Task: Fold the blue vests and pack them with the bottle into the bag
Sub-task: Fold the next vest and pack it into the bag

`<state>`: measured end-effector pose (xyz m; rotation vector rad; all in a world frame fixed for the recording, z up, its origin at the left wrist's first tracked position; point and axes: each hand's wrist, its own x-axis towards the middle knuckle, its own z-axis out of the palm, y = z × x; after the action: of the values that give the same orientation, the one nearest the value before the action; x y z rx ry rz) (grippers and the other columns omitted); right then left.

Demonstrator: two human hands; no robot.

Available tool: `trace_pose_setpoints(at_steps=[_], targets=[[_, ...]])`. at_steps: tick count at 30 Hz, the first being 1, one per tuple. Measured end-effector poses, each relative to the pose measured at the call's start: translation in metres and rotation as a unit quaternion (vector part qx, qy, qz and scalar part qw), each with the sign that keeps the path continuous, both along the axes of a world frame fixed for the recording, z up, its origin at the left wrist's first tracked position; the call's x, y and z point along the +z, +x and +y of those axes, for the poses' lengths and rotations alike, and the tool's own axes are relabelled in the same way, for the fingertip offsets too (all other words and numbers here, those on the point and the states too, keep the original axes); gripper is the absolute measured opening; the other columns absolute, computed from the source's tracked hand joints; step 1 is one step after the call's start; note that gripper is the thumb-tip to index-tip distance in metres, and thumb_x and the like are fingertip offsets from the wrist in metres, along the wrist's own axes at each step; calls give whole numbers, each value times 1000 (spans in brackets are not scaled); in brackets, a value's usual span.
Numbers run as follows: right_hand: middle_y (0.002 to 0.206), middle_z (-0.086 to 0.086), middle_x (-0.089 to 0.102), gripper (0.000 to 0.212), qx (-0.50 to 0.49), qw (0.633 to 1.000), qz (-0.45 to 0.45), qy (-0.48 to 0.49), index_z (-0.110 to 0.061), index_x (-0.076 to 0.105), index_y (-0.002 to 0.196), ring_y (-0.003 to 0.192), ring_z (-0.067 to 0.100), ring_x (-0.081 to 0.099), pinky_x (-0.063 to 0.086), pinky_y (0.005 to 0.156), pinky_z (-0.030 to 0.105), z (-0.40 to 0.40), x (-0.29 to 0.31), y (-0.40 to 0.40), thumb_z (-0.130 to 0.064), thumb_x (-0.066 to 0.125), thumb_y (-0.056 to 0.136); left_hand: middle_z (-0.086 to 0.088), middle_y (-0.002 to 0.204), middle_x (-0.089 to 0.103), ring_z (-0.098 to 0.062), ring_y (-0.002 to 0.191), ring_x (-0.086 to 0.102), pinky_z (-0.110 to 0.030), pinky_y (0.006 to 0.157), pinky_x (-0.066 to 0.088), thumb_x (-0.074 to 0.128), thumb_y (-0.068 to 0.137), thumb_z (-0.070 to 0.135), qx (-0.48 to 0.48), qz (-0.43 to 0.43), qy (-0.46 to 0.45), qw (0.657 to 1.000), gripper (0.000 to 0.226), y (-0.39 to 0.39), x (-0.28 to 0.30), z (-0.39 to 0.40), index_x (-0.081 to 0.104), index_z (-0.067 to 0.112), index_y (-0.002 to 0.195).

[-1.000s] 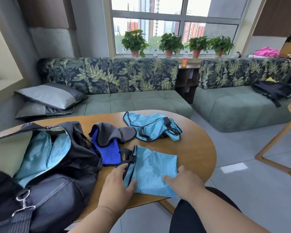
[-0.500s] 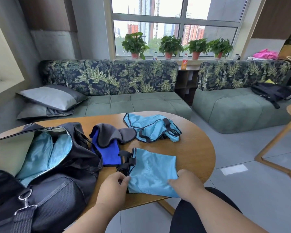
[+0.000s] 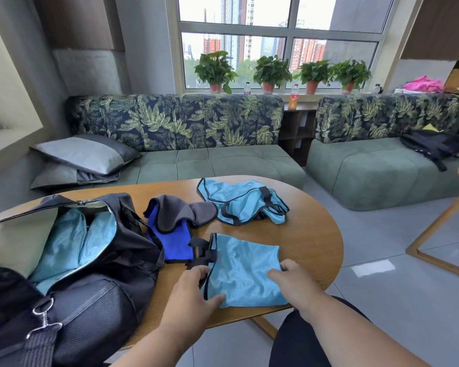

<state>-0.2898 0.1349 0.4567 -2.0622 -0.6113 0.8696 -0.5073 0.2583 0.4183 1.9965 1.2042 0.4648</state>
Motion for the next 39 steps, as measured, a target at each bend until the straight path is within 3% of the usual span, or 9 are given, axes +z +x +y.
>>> trace_pose_setpoints(at_steps=[3, 7, 13, 19, 24, 28, 30, 33, 39], targets=[[103, 3, 74, 25, -34, 996, 83, 25, -20, 62, 110, 90, 21, 73, 58, 76, 39, 3, -3, 5, -36, 72, 94, 24, 119, 59, -2, 117, 58, -25, 102, 49, 83, 86, 30, 12, -15, 7, 1000, 51, 0, 2, -2, 56, 43, 128], [100, 5, 81, 20, -43, 988, 143, 31, -15, 72, 112, 94, 27, 79, 61, 95, 52, 12, -11, 13, -30, 71, 99, 23, 116, 62, -4, 112, 61, -20, 96, 45, 73, 97, 20, 22, -44, -16, 999, 51, -4, 3, -3, 50, 43, 137], [98, 15, 80, 17, -53, 984, 162, 41, -5, 71, 114, 86, 32, 78, 63, 70, 40, 26, 0, 24, -3, 70, 97, 15, 117, 65, -5, 107, 65, -29, 100, 54, 73, 94, 17, 39, -99, -77, 991, 58, -10, 2, 1, 48, 43, 138], [94, 4, 76, 7, 105, 978, -162, 76, -13, 74, 97, 80, 19, 67, 51, 69, 22, 61, 92, 47, -7, 72, 96, 12, 113, 66, -5, 107, 64, -20, 87, 46, 71, 95, 16, 61, -118, -72, 988, 47, -19, 8, 9, 50, 40, 129], [102, -6, 69, 11, 236, 869, -430, 64, -23, 73, 104, 95, 17, 62, 40, 75, 29, 95, 175, 30, -19, 72, 94, 11, 110, 68, -1, 102, 63, -10, 77, 43, 70, 96, 15, 99, -157, -41, 982, 38, -32, 26, 21, 55, 35, 125], [101, 2, 71, 23, 299, 756, -582, -9, -28, 67, 109, 97, 30, 63, 41, 72, 37, 72, 150, -20, -16, 60, 91, 14, 112, 66, -4, 111, 61, -16, 88, 43, 75, 91, 14, 91, -147, -19, 985, 43, -40, 30, 23, 56, 35, 124], [105, 7, 71, 31, 365, 707, -601, -78, -25, 63, 114, 100, 34, 62, 32, 73, 39, 49, 111, -48, -8, 56, 90, 17, 119, 63, -2, 115, 58, -22, 97, 44, 80, 86, 20, 62, -110, -5, 992, 55, -42, 25, 19, 53, 38, 129], [111, 9, 66, 35, 419, 694, -568, -143, -21, 53, 122, 106, 36, 59, 26, 76, 43, 16, 44, -79, -5, 57, 92, 20, 132, 53, -1, 125, 51, -25, 112, 41, 81, 77, 34, -6, -39, 43, 998, 76, -45, 14, 12, 47, 40, 144], [134, 1, 45, 68, 359, 779, -503, -110, -32, 28, 152, 117, 27, 50, 43, 96, 39, -6, -10, -73, -20, 60, 93, 24, 143, 42, -5, 132, 40, -18, 115, 30, 64, 91, 37, -126, 85, 139, 979, 62, -47, -6, 4, 47, 44, 150]])
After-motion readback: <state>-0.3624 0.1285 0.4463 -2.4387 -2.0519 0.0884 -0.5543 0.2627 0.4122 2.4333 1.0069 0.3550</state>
